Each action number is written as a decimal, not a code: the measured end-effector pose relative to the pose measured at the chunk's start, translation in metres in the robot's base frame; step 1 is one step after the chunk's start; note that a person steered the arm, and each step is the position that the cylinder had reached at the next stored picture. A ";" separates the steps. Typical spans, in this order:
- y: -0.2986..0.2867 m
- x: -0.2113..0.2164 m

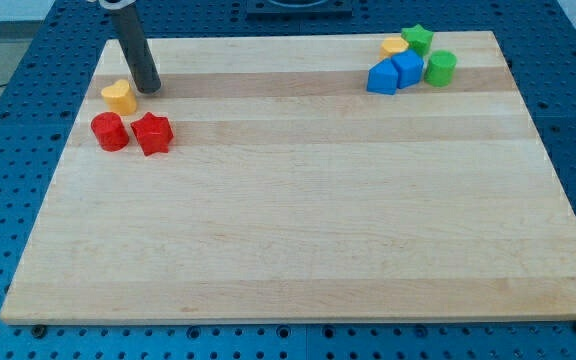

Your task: Push green circle close to the red star

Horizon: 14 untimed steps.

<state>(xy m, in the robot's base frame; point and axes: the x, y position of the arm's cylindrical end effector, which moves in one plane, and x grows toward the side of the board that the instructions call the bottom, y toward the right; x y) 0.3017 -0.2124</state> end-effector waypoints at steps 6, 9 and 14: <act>0.304 0.079; 0.476 -0.014; 0.361 -0.008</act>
<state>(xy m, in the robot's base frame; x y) 0.2940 0.1490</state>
